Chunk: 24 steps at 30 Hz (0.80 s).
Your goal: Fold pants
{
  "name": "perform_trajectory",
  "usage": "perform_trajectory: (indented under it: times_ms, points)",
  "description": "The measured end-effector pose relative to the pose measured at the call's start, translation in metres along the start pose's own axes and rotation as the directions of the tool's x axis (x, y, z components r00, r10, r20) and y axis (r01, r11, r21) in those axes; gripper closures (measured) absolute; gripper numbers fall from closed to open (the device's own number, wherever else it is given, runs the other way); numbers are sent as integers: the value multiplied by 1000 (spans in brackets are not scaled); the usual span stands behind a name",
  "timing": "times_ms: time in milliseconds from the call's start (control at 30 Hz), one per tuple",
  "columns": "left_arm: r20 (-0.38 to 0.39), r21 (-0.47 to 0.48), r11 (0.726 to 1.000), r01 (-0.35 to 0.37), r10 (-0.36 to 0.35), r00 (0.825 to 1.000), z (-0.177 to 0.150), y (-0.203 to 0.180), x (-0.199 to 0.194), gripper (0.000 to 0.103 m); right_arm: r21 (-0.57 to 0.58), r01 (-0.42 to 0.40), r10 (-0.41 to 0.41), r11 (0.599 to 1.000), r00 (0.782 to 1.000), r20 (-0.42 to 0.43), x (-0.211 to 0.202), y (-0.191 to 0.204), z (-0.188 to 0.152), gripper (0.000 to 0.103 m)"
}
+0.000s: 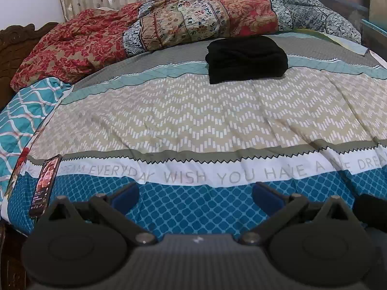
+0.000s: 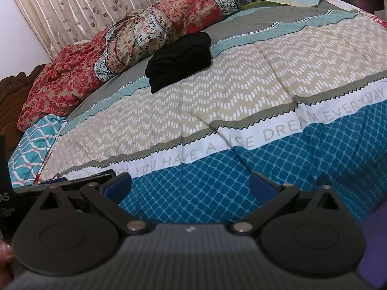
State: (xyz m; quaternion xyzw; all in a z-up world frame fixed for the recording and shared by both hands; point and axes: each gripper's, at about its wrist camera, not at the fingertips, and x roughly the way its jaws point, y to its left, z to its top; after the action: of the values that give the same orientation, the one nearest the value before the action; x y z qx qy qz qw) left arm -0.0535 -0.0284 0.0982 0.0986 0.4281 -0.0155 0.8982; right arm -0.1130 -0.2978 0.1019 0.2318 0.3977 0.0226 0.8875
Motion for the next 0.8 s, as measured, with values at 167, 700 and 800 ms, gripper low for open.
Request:
perform_trajectory:
  times_ms: [167, 700, 800]
  points:
    - [12, -8, 1000, -18, 18, 1000, 1, 4, -1, 0, 15, 13, -13, 1000, 1000, 7, -1, -4, 1, 0]
    - [-66, -27, 999, 35, -36, 997, -4, 8, 2, 0, 21, 47, -47, 999, 999, -22, -1, 1, 1, 0]
    - [-76, -40, 998, 39, -42, 996, -4, 11, 5, 0, 14, 51, -50, 999, 998, -31, 0, 3, 0, 0]
